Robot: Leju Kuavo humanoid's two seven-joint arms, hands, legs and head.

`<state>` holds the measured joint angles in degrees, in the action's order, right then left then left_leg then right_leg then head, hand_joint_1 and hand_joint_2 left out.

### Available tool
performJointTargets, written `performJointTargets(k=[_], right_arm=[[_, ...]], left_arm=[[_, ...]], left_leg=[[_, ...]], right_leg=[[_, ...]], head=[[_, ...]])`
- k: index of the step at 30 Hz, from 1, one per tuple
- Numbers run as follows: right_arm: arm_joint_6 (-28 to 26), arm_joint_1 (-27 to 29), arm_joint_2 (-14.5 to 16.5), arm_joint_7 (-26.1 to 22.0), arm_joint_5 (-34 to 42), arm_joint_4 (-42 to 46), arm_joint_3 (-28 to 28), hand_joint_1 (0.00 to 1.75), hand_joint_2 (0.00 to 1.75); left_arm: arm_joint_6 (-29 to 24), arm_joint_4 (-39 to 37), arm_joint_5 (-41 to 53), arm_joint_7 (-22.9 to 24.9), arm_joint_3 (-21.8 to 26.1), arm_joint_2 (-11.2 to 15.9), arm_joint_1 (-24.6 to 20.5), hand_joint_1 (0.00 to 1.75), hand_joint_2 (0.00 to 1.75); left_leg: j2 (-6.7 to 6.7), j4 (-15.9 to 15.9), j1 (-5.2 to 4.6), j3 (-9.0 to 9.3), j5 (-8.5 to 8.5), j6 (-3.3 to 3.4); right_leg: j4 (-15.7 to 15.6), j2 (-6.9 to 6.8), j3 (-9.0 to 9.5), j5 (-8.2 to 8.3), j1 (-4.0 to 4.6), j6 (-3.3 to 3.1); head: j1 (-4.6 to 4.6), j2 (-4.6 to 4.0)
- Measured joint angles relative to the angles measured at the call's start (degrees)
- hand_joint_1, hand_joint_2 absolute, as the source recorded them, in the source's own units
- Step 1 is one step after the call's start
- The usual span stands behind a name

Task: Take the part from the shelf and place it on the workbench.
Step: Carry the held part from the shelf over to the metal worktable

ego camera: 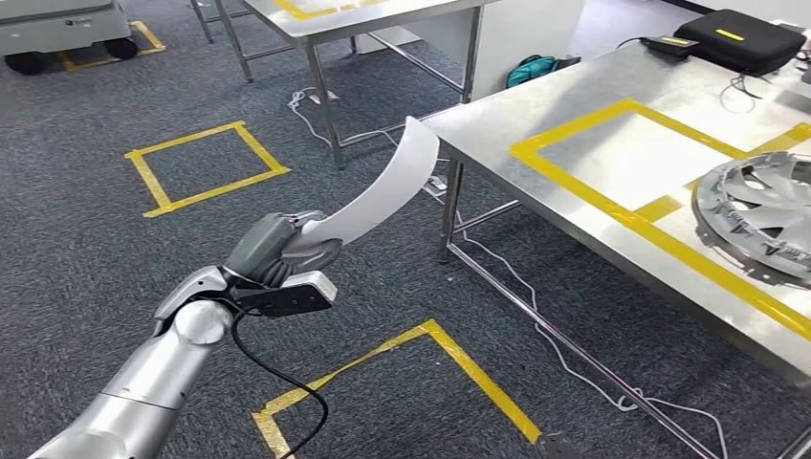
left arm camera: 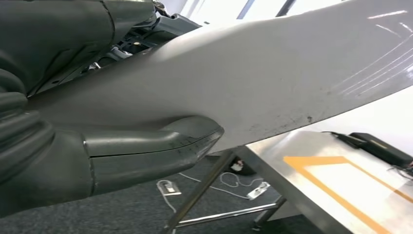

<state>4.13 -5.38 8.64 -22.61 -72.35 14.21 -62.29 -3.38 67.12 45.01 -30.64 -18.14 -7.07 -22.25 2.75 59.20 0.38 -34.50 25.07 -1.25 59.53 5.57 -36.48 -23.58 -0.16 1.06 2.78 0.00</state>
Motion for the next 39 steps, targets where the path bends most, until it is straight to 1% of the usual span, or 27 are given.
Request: performJointTargets(k=[1,3,5,7,8,9,10,11,13,14,15,16,18,19,21,23,24,25,26,27,29,30,31,33,35,37,39], right_arm=[[-0.07,-0.05,0.00,0.00,0.04,0.00,0.01,0.00,0.00],[-0.35,0.08,0.01,0.06,0.10,0.00,0.02,0.00,0.00],[-0.79,0.12,0.01,0.14,0.12,-0.01,0.03,0.00,0.00],[-1.13,-0.15,0.01,0.18,0.11,-0.02,0.04,0.00,0.00],[-1.23,-0.29,0.01,0.22,0.10,-0.02,0.04,0.00,0.00],[-1.31,-0.32,0.02,0.27,0.10,-0.02,0.04,0.00,0.00],[-1.39,-0.29,0.02,0.34,0.10,-0.02,0.04,0.00,0.00],[-1.47,-0.25,0.03,0.39,0.09,-0.02,0.04,0.00,0.00],[-1.61,-0.26,0.03,0.42,0.09,-0.02,0.04,0.00,0.00],[-1.67,-0.33,0.07,0.42,0.09,-0.03,0.04,0.00,0.00],[-1.71,-0.41,0.11,0.42,0.09,-0.04,0.04,0.00,0.00],[-1.74,-0.47,0.15,0.42,0.09,-0.05,0.04,0.00,0.00],[-1.80,-0.44,0.19,0.44,0.09,-0.07,0.04,0.00,0.00],[-1.86,-0.41,0.19,0.46,0.09,-0.07,0.04,0.00,0.00],[-1.94,-0.49,0.21,0.51,0.09,-0.07,0.04,0.00,0.00],[-1.99,-0.62,0.29,0.76,0.09,-0.07,0.05,0.00,0.00],[-2.02,-0.62,0.33,0.93,0.09,-0.07,0.06,0.00,0.00],[-2.06,-0.58,0.37,1.10,0.08,-0.07,0.07,0.00,0.00],[-2.09,-0.55,0.43,1.23,0.07,-0.07,0.07,0.00,0.00],[-2.10,-0.54,0.51,1.30,0.05,-0.07,0.07,0.00,0.00],[-2.10,-0.61,0.71,1.39,0.01,-0.07,0.07,0.00,0.00],[-2.09,-0.66,0.78,1.42,-0.02,-0.07,0.07,0.00,0.00],[-2.08,-0.65,0.81,1.45,-0.05,-0.07,0.08,0.00,0.00],[-2.01,-0.43,0.84,1.51,-0.13,-0.08,0.09,0.00,0.00],[-1.93,-0.30,0.85,1.53,-0.18,-0.09,0.09,0.00,0.00],[-1.80,-0.51,0.90,1.56,-0.25,-0.09,0.12,0.00,0.00],[-1.63,-0.54,0.97,1.63,-0.33,-0.13,0.22,0.00,0.00]], left_arm=[[-0.09,-0.23,0.03,0.09,-0.01,-0.05,-0.21,1.75,1.75],[-0.23,-0.66,0.07,0.21,0.01,-0.28,-0.51,1.75,1.75],[-0.30,-0.98,0.10,0.25,0.02,-0.54,-0.88,1.75,1.75],[-0.33,-1.21,0.13,0.30,0.03,-0.57,-1.09,1.75,1.75],[-0.34,-1.33,0.15,0.32,0.03,-0.53,-1.09,1.75,1.75],[-0.33,-1.46,0.18,0.35,0.04,-0.50,-1.07,1.75,1.75],[-0.33,-1.57,0.24,0.38,0.04,-0.49,-1.05,1.75,1.75],[-0.32,-1.64,0.31,0.43,0.04,-0.50,-1.06,1.75,1.75],[-0.32,-1.68,0.44,0.51,0.04,-0.51,-1.15,1.75,1.75],[-0.32,-1.68,0.49,0.55,0.04,-0.51,-1.24,1.75,1.75],[-0.33,-1.68,0.52,0.58,0.04,-0.50,-1.32,1.75,1.75],[-0.33,-1.69,0.55,0.61,0.03,-0.51,-1.39,1.75,1.75],[-0.33,-1.72,0.60,0.67,0.02,-0.58,-1.49,1.75,1.75],[-0.33,-1.72,0.64,0.69,0.02,-0.63,-1.55,1.75,1.75],[-0.34,-1.74,0.84,0.73,0.01,-0.68,-1.75,1.75,1.75],[-0.35,-1.89,1.20,0.77,-0.01,-0.62,-1.81,1.75,1.75],[-0.36,-2.02,1.42,0.79,-0.02,-0.58,-1.79,1.75,1.75],[-0.36,-2.15,1.57,0.83,-0.02,-0.54,-1.77,1.75,1.75],[-0.37,-2.26,1.69,0.85,-0.03,-0.52,-1.79,1.75,1.75],[-0.37,-2.33,1.79,0.87,-0.03,-0.52,-1.83,1.75,1.75],[-0.40,-2.42,1.94,0.89,-0.06,-0.55,-2.07,1.75,1.75],[-0.42,-2.49,2.03,0.90,-0.08,-0.58,-2.22,1.75,1.75],[-0.44,-2.58,2.11,0.92,-0.09,-0.61,-2.35,1.75,1.75],[-0.46,-2.80,2.28,0.95,-0.15,-0.77,-2.50,1.75,1.75],[-0.47,-3.04,2.44,0.96,-0.26,-1.00,-2.64,1.75,1.75],[-0.49,-3.38,2.72,0.96,-0.34,-1.10,-2.83,1.75,1.75],[-0.51,-3.92,3.02,1.01,-0.46,-1.08,-2.92,1.75,1.75]], left_leg=[[0.38,-0.97,-0.01,0.37,0.05,0.13],[-0.22,-1.33,-0.05,0.39,-0.05,0.74],[-1.02,-1.59,0.05,0.43,-0.29,1.47],[-1.97,-1.66,0.03,0.45,-0.29,1.94],[-2.50,-1.65,-0.02,0.45,-0.24,2.06],[-3.03,-1.64,-0.05,0.46,-0.20,2.11],[-3.50,-1.64,-0.05,0.50,-0.15,2.13],[-3.93,-1.63,-0.05,0.58,-0.08,2.09],[-4.65,-1.60,-0.08,0.87,0.15,1.79],[-4.94,-1.50,-0.23,0.98,0.30,1.55],[-5.21,-1.45,-0.38,1.04,0.39,1.29],[-5.49,-1.44,-0.52,1.07,0.42,1.05],[-6.02,-1.52,-0.52,1.14,0.49,0.52],[-5.76,-1.28,-0.41,1.10,0.82,0.20],[-4.47,2.19,-0.27,-0.42,2.98,-0.40],[-3.43,9.80,-0.26,-4.19,6.26,-0.64],[-3.25,13.15,-0.26,-6.04,7.23,-0.67],[-3.15,14.86,-0.26,-7.16,7.19,-0.64],[-3.07,14.37,-0.25,-7.23,6.05,-0.56],[-2.91,11.72,-0.24,-6.18,4.05,-0.47],[-1.84,3.93,-0.07,-2.63,0.31,-0.36],[-1.27,0.98,0.00,-1.28,-0.49,-0.24],[-0.85,-0.71,0.04,-0.57,-0.55,0.00],[-1.01,-1.44,0.02,-0.36,-0.20,0.81],[-1.41,-1.62,0.07,-0.04,-0.21,1.62],[-1.78,-1.64,-0.02,0.32,0.01,2.19],[-2.26,-1.64,-0.20,0.67,0.46,2.51]], right_leg=[[-0.05,0.40,-0.22,0.12,-0.02,0.35],[-0.27,0.65,-0.61,0.31,-0.21,1.00],[1.75,-1.49,-1.80,-1.07,-0.14,1.52],[8.09,-4.17,-4.81,-4.42,-0.03,1.91],[11.94,-4.73,-6.60,-6.03,-0.04,2.08],[14.74,-4.97,-7.91,-6.91,-0.05,2.21],[15.64,-5.10,-8.28,-6.77,-0.05,2.28],[14.20,-5.23,-7.46,-5.60,-0.06,2.32],[6.65,-6.33,-3.33,-2.24,0.00,2.27],[3.13,-6.93,-1.33,-1.16,0.11,2.06],[0.92,-7.37,-0.06,-0.69,0.23,1.76],[0.05,-7.46,0.42,-0.75,0.38,1.43],[-0.08,-6.61,0.44,-0.60,0.45,0.62],[-0.17,-6.21,0.47,-0.53,0.38,0.30],[-0.37,-5.49,0.61,-0.41,0.08,-0.34],[-0.38,-4.73,0.61,-0.45,-0.01,-0.69],[-0.38,-4.32,0.62,-0.48,-0.02,-0.76],[-0.38,-3.90,0.65,-0.50,-0.03,-0.79],[-0.37,-3.46,0.69,-0.52,-0.05,-0.79],[-0.37,-3.02,0.76,-0.54,-0.11,-0.75],[-0.20,-2.13,0.75,-0.66,-0.11,-0.39],[-0.17,-1.74,0.62,-0.72,-0.08,-0.11],[-0.14,-1.43,0.51,-0.66,-0.03,0.27],[-0.20,-1.14,0.42,-0.40,0.01,0.98],[0.91,-2.27,-0.16,-0.98,0.09,1.46],[5.79,-4.01,-2.73,-3.31,0.13,1.73],[12.81,-4.77,-6.64,-5.78,0.08,2.01]], head=[[-0.04,0.00],[-0.07,0.00],[0.26,0.00],[0.62,0.00],[0.67,0.00],[0.67,0.00],[0.69,0.00],[0.69,0.00],[0.68,0.00],[0.68,0.00],[0.63,0.00],[0.59,0.00],[0.53,0.00],[0.52,0.00],[0.40,0.00],[0.23,0.00],[0.18,0.00],[0.17,0.00],[0.16,0.00],[0.15,0.00],[0.05,0.00],[0.05,0.01],[-0.01,0.01],[-0.05,0.01],[0.07,0.00],[0.39,0.00],[0.54,0.00]])
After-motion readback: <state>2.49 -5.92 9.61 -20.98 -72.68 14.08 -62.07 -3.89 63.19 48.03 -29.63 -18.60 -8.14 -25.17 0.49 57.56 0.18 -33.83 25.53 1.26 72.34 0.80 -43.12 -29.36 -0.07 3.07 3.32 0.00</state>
